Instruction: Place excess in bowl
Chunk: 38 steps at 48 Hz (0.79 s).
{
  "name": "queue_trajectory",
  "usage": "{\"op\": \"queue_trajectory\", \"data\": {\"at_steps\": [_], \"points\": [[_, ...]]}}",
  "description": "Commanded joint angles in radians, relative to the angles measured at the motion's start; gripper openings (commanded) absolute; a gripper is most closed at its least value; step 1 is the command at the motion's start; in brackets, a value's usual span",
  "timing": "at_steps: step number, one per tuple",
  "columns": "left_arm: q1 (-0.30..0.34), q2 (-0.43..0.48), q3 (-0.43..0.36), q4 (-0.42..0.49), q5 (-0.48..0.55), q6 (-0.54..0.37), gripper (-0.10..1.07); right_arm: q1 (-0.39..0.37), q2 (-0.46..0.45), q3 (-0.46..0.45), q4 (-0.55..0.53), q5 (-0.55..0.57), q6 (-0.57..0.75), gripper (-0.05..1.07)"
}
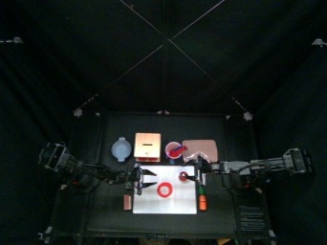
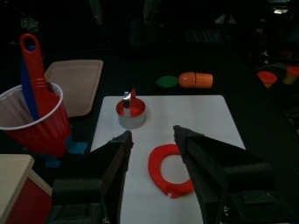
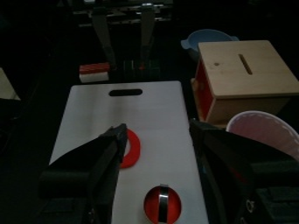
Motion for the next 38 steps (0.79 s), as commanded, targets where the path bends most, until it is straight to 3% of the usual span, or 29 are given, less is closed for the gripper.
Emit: {"op": "queue_trajectory", "data": {"at_steps": [1,22,38], "points": [[0.011,-0.015,-0.020,0.014,-0.011,0.000,0.82,-0.003,-0.008,-0.011,0.000,-0.009,-0.003,0.91],[0.015,0.003,-0.012,0.017,-0.011,0.002,0.82,-0.015,-0.002,0.003,-0.002,-0.008,-0.002,0.91],[0.015,0.198,-0.117,0.028,0.000,0.000,0.82,-0.014,0.014,0.003,-0.003,-0.011,-0.002,0.91]]}}
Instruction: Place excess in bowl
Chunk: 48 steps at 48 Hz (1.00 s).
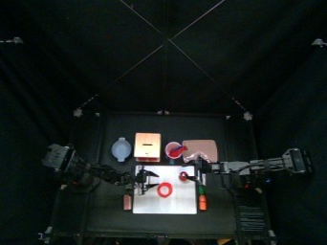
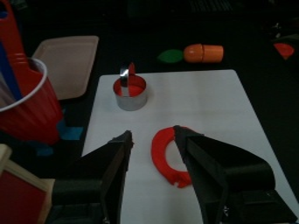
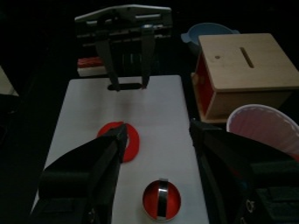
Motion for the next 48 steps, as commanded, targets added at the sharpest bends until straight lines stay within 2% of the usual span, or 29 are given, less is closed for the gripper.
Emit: {"op": "queue_trajectory", "data": {"at_steps": [1,5,16,30,48], "points": [[0.002,0.048,-0.064,0.006,-0.002,0.000,0.82,0.002,0.008,-0.012,0.002,-0.011,0.002,0.91],[0.003,0.101,-0.098,0.006,0.018,0.000,0.82,0.003,0.018,-0.011,0.002,-0.012,0.002,0.91],[0.028,0.221,-0.196,0.005,0.179,0.005,0.81,0.017,0.037,-0.005,0.002,-0.011,0.002,0.91],[0.061,0.262,-0.215,0.000,0.196,0.005,0.79,0.029,0.038,0.015,0.005,-0.012,0.002,0.91],[0.058,0.265,-0.207,0.003,0.242,0.005,0.70,0.032,0.038,0.023,0.005,-0.012,0.002,0.91]]}}
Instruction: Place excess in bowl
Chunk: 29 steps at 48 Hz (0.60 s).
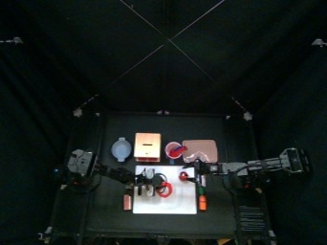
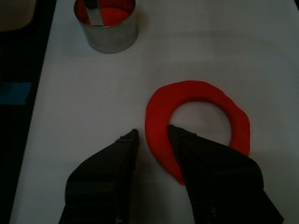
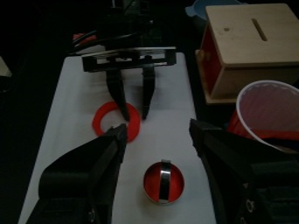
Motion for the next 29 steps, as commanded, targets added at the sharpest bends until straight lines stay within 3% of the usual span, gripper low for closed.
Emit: {"op": "queue_trajectory", "data": {"at_steps": [1,15,29], "points": [[0.000,-0.020,-0.011,0.000,0.017,0.002,0.70,0.002,-0.006,-0.009,0.000,-0.009,0.002,0.91],[-0.003,-0.058,-0.012,0.020,0.015,0.005,0.60,0.002,-0.008,-0.009,0.002,-0.009,0.002,0.91],[0.017,-0.316,0.040,0.071,-0.046,0.005,0.61,0.002,-0.012,-0.009,0.002,-0.006,0.002,0.91]]}}
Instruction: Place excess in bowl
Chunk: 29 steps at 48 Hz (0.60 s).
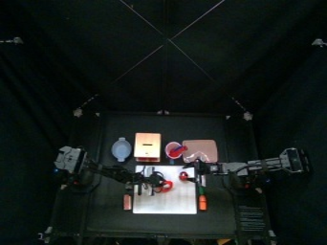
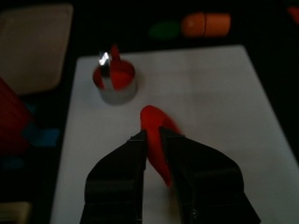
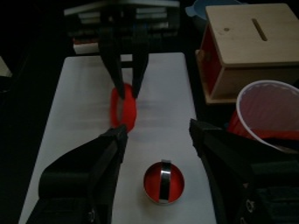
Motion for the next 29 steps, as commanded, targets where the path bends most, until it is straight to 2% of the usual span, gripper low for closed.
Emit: {"op": "queue_trajectory", "data": {"at_steps": [1,12,23,29], "points": [[0.018,-0.118,0.009,0.012,-0.021,0.002,0.61,0.000,-0.014,-0.009,0.002,-0.006,0.002,0.91],[0.124,-0.387,0.149,0.031,-0.078,0.015,0.61,-0.003,-0.014,-0.009,-0.005,-0.005,0.000,0.91],[0.307,-0.684,0.330,0.021,-0.083,0.044,0.61,-0.005,-0.015,-0.003,-0.006,-0.005,0.000,0.91],[0.390,-0.816,0.420,0.014,-0.077,0.044,0.61,-0.005,-0.018,0.002,-0.005,-0.005,0.002,0.91]]}}
